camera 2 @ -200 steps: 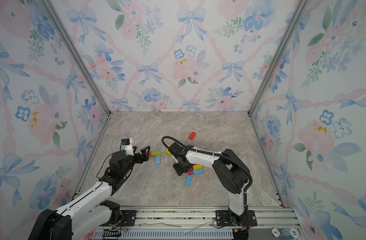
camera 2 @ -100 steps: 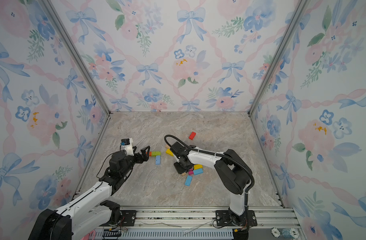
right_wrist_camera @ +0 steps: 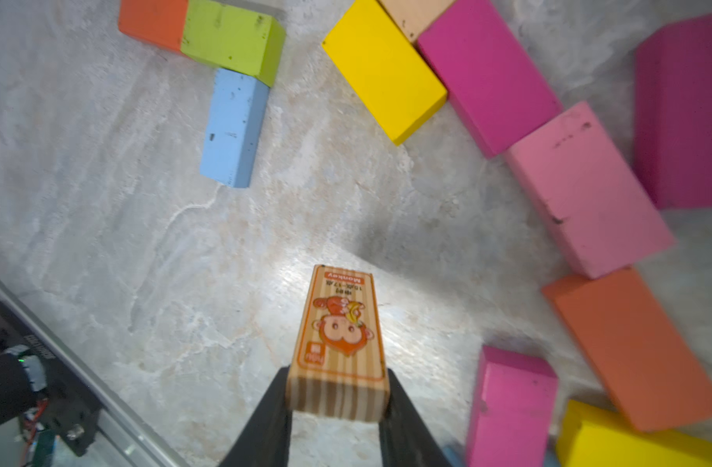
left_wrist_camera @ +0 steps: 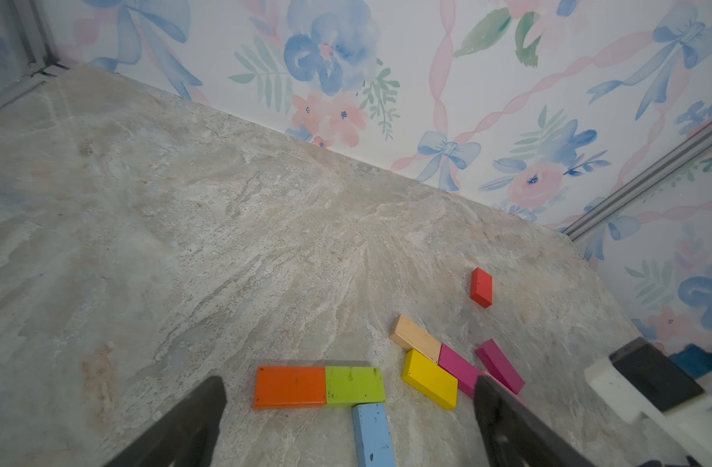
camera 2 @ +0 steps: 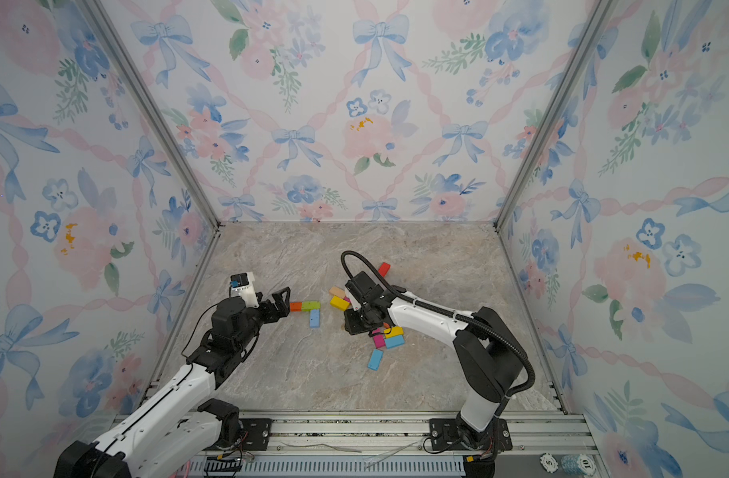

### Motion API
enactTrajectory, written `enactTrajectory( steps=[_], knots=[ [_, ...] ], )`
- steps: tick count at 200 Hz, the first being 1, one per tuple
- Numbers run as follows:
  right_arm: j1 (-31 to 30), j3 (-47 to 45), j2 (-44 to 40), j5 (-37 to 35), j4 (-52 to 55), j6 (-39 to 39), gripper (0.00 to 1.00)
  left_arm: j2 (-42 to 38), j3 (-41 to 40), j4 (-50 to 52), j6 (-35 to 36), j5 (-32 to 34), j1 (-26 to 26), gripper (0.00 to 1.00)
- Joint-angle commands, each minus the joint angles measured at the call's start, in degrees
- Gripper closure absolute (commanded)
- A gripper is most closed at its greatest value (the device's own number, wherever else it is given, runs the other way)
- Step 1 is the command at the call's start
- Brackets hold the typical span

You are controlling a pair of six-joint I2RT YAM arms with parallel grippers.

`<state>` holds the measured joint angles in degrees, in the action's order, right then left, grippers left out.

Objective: Assemble the number 7 with building blocks
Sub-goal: Pick up the building block from the center of the board, then place the building block at the center of the board.

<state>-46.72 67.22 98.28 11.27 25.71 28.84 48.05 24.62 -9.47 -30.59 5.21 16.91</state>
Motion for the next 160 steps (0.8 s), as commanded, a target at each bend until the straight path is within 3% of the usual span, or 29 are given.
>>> enactTrajectory(
  steps=[1,51,160],
  knots=[
    [-2.8,-0.7,0.7,5.0,-6.7,8.5,0.64,-4.5,2.7,11.9,-5.0,-1.0,-1.6,0.02],
    [-3.9,1.1,6.4,5.4,-8.4,11.2,0.67,-12.4,2.9,18.9,-6.6,-5.2,-4.3,0.02],
    [-7.4,8.9,12.3,6.0,-3.8,9.6,0.67,-12.5,2.3,20.2,-5.8,-7.7,-5.5,0.02]
  ],
)
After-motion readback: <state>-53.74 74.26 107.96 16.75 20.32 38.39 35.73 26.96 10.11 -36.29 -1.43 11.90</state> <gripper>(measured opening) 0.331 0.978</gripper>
